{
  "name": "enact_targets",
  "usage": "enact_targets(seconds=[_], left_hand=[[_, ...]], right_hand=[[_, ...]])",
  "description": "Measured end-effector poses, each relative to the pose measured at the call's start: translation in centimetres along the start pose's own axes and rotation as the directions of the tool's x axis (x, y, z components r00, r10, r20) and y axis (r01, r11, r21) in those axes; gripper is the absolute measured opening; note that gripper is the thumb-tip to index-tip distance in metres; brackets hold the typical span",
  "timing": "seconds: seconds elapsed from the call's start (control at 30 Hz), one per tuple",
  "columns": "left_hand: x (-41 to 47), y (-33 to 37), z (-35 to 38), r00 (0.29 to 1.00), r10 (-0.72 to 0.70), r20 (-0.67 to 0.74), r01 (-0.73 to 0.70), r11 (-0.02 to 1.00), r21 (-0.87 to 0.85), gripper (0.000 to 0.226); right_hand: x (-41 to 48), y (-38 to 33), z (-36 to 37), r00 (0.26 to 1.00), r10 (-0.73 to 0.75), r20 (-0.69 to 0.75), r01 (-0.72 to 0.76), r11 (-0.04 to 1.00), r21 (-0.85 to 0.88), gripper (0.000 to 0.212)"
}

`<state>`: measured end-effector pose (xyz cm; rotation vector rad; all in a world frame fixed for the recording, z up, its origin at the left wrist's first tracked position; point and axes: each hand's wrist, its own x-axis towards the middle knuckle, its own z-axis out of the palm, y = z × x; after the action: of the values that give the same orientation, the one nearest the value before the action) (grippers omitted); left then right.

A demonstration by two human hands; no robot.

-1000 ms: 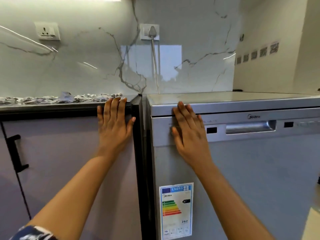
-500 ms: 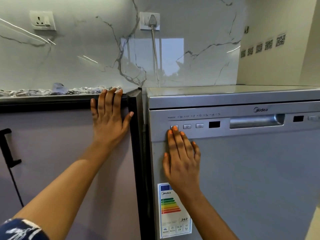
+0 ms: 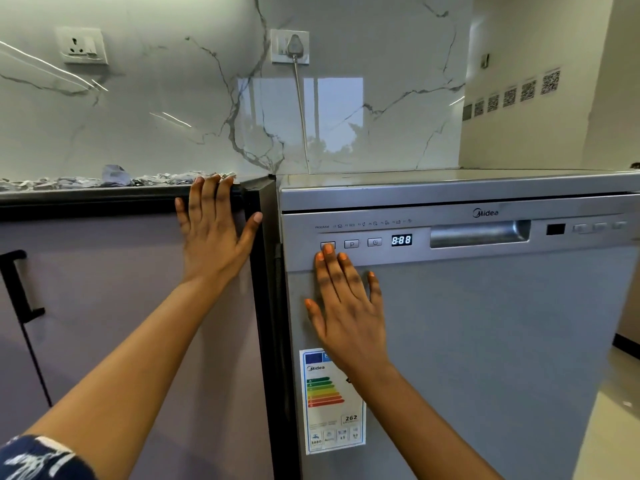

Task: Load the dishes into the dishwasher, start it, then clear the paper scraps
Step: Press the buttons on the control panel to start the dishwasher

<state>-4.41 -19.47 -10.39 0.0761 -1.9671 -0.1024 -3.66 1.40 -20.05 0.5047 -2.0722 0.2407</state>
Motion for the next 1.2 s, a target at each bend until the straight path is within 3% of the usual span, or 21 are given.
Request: enact_targets(seconds=[0.27, 0.33, 0.43, 0.7, 0.87, 1.07, 1.2], left_hand=[[0.4, 2.1, -1.8, 0.988, -0.117, 0.101, 0.132, 0.978, -0.160, 0.068], [0.1, 3.3, -2.5, 0.996, -0.028, 0.082, 0.048, 0.965, -0.260, 0.064], [-0.6, 5.4, -2.5, 0.975, 0.205, 0.085, -0.175, 0.945, -0.275, 0.056], [-1.3, 5.5, -0.1, 0.971, 0.224, 0.083, -0.187, 0.930, -0.318, 0.053], [-1.9, 6.5, 0.7, 0.989, 0.148, -0.009, -0.143, 0.936, -0.322, 0.051], [-2.3, 8.2, 2.3, 0.992, 0.067, -0.110, -0.108, 0.895, -0.432, 0.049], [-2.2, 8.3, 2.7, 0.985, 0.067, -0.159, -0.130, 0.895, -0.427, 0.049]], right_hand=[[0.2, 1.9, -1.5, 0.992, -0.115, 0.055, 0.117, 0.993, -0.024, 0.060], [0.3, 1.7, -1.4, 0.992, -0.106, 0.063, 0.108, 0.994, -0.018, 0.061], [0.2, 2.1, -1.3, 0.989, -0.126, 0.080, 0.129, 0.991, -0.030, 0.063], [-0.7, 4.6, -0.1, 0.972, -0.208, 0.110, 0.216, 0.974, -0.073, 0.064], [-2.4, 7.4, 0.5, 0.996, -0.081, 0.021, 0.082, 0.995, -0.048, 0.063], [1.0, 13.7, -2.0, 0.949, 0.159, -0.272, -0.134, 0.985, 0.109, 0.061], [6.2, 17.5, -3.7, 0.965, 0.098, -0.244, -0.088, 0.995, 0.052, 0.065]])
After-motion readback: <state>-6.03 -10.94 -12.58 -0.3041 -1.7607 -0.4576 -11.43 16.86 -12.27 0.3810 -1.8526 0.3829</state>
